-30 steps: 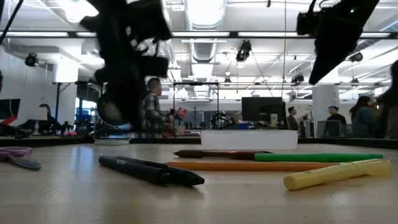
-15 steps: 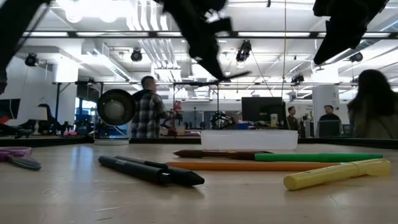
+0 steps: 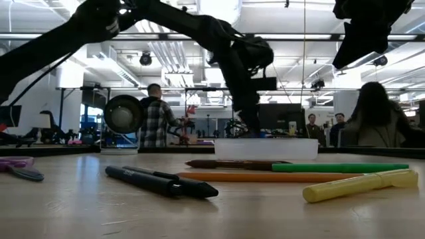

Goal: Pick & place school supplies into a supply box
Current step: Put the black pen into the supply box, then put the purple scissors into the supply box

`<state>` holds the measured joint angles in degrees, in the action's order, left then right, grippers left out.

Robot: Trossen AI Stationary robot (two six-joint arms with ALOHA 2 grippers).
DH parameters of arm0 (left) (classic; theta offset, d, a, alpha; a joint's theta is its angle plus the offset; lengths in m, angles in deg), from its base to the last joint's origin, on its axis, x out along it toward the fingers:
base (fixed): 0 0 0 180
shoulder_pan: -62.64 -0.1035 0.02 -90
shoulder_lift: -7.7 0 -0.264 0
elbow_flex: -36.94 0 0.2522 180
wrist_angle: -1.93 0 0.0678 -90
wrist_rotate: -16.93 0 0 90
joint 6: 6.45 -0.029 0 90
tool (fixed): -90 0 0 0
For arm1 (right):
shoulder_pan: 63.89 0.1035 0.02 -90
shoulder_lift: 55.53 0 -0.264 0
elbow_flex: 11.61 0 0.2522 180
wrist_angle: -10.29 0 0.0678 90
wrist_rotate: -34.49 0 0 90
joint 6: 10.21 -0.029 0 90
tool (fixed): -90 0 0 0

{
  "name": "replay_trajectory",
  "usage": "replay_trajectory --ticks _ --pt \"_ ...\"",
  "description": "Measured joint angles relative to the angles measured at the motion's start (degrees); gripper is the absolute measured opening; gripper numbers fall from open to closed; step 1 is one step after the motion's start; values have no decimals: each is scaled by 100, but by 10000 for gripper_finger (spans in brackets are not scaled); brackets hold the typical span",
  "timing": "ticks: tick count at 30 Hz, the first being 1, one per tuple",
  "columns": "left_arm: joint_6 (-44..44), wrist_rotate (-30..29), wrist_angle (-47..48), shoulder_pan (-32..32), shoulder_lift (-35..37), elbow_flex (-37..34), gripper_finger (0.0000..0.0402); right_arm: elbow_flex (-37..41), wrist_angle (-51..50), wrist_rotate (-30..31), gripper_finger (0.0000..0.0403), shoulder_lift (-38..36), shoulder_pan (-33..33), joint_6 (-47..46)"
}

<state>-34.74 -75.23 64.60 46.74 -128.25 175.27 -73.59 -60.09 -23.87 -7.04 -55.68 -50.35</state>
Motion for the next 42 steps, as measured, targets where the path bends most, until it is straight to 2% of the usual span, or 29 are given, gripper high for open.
replay_trajectory --ticks 6,11,15,19,23,26,30,33,38,42 --pt "283 16 42 45 649 -703 167 2 37 3 95 139 2 4" --pt "216 347 506 193 1856 -1536 195 2 273 -178 95 467 2 234" --pt "238 387 531 440 3209 -2955 197 2 680 -418 96 847 -2 561" --pt "819 367 489 815 4653 -4600 197 2 987 -838 96 1215 -83 711" --pt "1477 378 468 1483 5826 -5964 198 1 1075 -966 96 1552 -138 845" --pt "2157 379 462 2134 6417 -6677 198 -19 1156 -998 96 1742 -136 1077" --pt "3250 257 464 2919 6750 -7351 198 -92 1401 -1275 107 1957 -144 1209" --pt "3743 -17 526 3244 6777 -7690 198 -227 1411 -1366 130 2142 -152 1209" --pt "3993 -84 517 3282 6782 -8188 198 -496 1371 -1366 167 2519 -231 1288" --pt "3954 -141 446 3272 6742 -8447 192 -725 1344 -1360 181 2844 -264 1367"
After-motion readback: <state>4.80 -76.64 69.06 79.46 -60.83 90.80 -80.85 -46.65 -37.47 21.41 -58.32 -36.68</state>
